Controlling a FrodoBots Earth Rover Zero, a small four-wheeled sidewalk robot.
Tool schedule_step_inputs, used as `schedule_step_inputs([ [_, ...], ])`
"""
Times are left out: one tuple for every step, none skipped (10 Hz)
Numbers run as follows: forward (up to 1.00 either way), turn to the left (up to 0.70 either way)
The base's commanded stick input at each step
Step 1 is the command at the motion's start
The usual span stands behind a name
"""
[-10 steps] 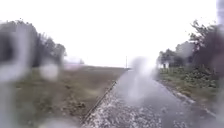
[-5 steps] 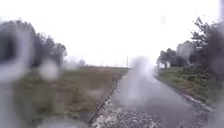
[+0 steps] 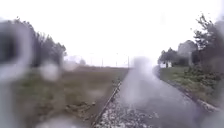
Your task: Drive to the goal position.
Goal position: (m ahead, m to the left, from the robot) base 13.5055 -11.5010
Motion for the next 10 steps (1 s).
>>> schedule_step_inputs([
  [0.85, 0.0],
  [0.85, 0.0],
  [0.85, -0.11],
  [0.85, -0.32],
  [0.85, -0.34],
  [0.85, -0.34],
  [0.85, -0.34],
  [0.85, -0.34],
  [0.85, -0.34],
  [0.85, -0.34],
])
